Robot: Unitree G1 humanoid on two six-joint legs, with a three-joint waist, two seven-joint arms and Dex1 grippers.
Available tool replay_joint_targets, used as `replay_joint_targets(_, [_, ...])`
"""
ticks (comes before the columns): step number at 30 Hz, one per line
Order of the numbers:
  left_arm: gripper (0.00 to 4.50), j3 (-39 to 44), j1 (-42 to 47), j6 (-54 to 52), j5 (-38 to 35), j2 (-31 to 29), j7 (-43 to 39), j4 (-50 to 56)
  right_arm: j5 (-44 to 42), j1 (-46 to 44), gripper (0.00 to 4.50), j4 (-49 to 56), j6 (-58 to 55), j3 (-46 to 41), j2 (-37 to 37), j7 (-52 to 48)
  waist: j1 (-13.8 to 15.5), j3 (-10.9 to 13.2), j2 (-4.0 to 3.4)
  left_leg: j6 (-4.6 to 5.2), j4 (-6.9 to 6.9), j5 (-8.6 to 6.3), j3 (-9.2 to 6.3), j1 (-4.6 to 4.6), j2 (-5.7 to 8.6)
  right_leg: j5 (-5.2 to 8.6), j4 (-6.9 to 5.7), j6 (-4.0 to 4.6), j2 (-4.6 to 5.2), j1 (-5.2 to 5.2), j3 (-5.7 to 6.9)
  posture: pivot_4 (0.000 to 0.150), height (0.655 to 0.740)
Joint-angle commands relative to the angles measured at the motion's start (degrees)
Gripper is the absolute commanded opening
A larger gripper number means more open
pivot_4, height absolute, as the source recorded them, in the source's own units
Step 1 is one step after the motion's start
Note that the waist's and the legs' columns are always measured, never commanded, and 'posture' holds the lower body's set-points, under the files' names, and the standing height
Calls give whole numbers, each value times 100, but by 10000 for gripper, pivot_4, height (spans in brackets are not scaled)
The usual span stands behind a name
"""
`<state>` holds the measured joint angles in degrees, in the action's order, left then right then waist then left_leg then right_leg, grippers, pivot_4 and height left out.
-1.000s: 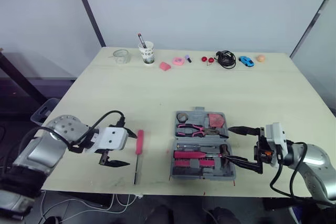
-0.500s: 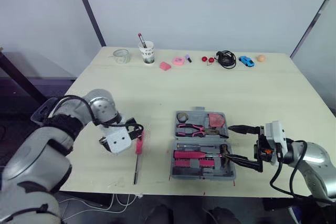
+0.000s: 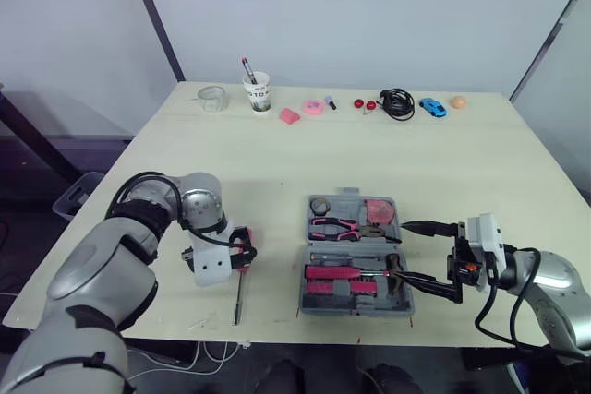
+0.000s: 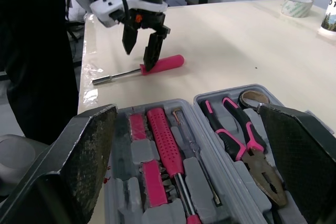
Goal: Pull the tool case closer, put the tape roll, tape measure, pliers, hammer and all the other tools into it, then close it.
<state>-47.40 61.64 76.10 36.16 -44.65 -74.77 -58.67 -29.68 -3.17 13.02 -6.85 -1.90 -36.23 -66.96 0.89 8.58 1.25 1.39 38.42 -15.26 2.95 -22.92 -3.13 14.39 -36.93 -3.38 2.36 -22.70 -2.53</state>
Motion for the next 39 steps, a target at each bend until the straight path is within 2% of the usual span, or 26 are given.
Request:
replay_joint_targets(1, [44669, -74, 226, 78, 595, 51, 651, -99, -71, 28, 45000, 213, 75, -133, -43, 16, -4, 0, 1, 0, 0, 0, 0, 0, 0, 0, 0, 0, 0, 0, 0, 1500, 7400])
replay_joint_targets(4, [44669, -144, 237, 151, 873, 125, 967, -181, -67, 27, 45000, 218, 70, -139, -53, 25, -8, 0, 1, 0, 0, 0, 0, 1, 0, 0, -1, 0, 0, 0, 0, 1500, 7400])
replay_joint_targets(7, [36353, -156, 257, 199, 1022, 187, 1192, -231, -66, 4, 45000, 224, 56, -136, -52, 44, -10, -1, -1, 0, 0, 0, 1, 4, -1, 0, -5, 0, 0, 0, -1, 1500, 7400])
replay_joint_targets(11, [17025, -175, 289, 255, 1138, 247, 1362, -305, -55, -15, 45000, 216, 58, -120, -49, 55, -10, -2, 0, 0, 0, 0, 0, 6, -1, 0, -9, 0, 0, 0, 0, 1500, 7400])
replay_joint_targets(12, [13601, -172, 282, 295, 1121, 262, 1374, -317, -52, -25, 45000, 205, 61, -116, -50, 53, -10, -2, 0, 0, 0, 0, 1, 6, -1, 0, -9, 0, 0, 0, 0, 1500, 7400])
replay_joint_targets(13, [7401, -174, 278, 335, 1111, 275, 1373, -330, -50, -35, 45000, 193, 65, -113, -51, 52, -9, -2, 0, 0, 0, 0, 1, 6, -1, 0, -9, 0, 0, 0, 0, 1500, 7400])
replay_joint_targets(14, [4280, -178, 279, 360, 1110, 284, 1378, -344, -47, -48, 45000, 179, 68, -110, -51, 51, -9, -2, 0, 0, 0, 0, 1, 6, -1, 0, -10, 0, 0, 0, -1, 1500, 7400])
replay_joint_targets(19, [4019, -110, 222, 506, 758, 175, 1186, -380, -31, -71, 45000, 152, 95, -98, -43, 45, -9, -2, 0, 0, 0, 0, 1, 6, -1, 0, -10, 0, 0, 0, -1, 1500, 7400])
replay_joint_targets(23, [4018, 249, 161, 157, 327, -133, 1188, -166, -14, -50, 45000, 173, 110, -95, -41, 50, -22, -1, 0, 0, 0, 0, 1, 6, -2, 0, -12, 0, 0, 0, 0, 1500, 7400])
replay_joint_targets(28, [4016, 657, -190, -364, -758, -526, 866, 218, 6, -65, 45000, 252, 68, -63, -16, 138, -16, -2, -1, 0, 1, 0, 0, 6, -3, 0, -18, 0, 0, -1, 2, 1500, 7400])
replay_joint_targets(34, [4016, 1447, -1772, -1952, -2457, -1834, 490, 2665, 8, 8, 45000, 316, 63, -77, 5, 239, -90, -1, 0, -1, 1, 0, 2, 8, -13, 0, -31, 1, -1, -5, 5, 1500, 7400])
replay_joint_targets(37, [4016, 2017, -2798, -3649, -3446, -2160, 601, 3747, 22, -37, 45000, 296, 79, -42, 38, 258, -74, -1, -1, -1, 1, 0, 4, 13, -13, 2, -50, 3, 0, -10, 2, 1500, 7400])
replay_joint_targets(39, [4016, 2453, -3377, -4656, -3661, -2310, 838, 4436, 13, -67, 45000, 265, 97, -30, 49, 236, -60, -1, -3, -2, 6, 1, 4, 26, -12, 3, -75, 2, 2, -9, 1, 1500, 7400])
